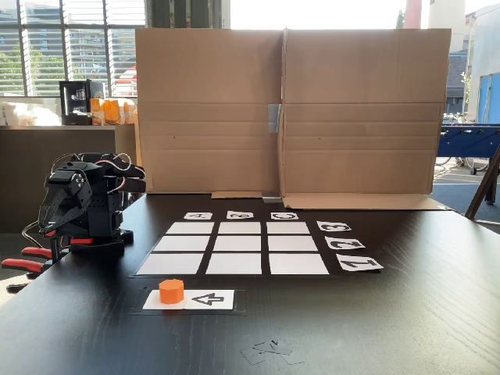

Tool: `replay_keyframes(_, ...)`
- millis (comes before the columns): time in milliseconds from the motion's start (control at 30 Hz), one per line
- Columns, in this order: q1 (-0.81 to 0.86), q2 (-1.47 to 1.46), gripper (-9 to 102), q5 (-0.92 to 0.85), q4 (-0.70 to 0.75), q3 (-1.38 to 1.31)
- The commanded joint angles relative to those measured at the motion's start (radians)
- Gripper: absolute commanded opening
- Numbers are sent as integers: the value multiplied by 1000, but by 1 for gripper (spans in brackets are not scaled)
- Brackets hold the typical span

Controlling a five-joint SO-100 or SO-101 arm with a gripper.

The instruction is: Pick up the round, orange token and place it in the grid on square A3.

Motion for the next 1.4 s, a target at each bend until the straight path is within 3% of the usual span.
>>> replay_keyframes(0, -35, -173, 4, -25, 67, -190)
replay_keyframes(567, -267, -815, 11, -63, 311, -742)
replay_keyframes(833, -293, -1052, 25, -63, 443, -991)
replay_keyframes(1167, -400, -1335, 27, -71, 512, -1255)
replay_keyframes(1367, -462, -1494, 35, -121, 529, -1374)
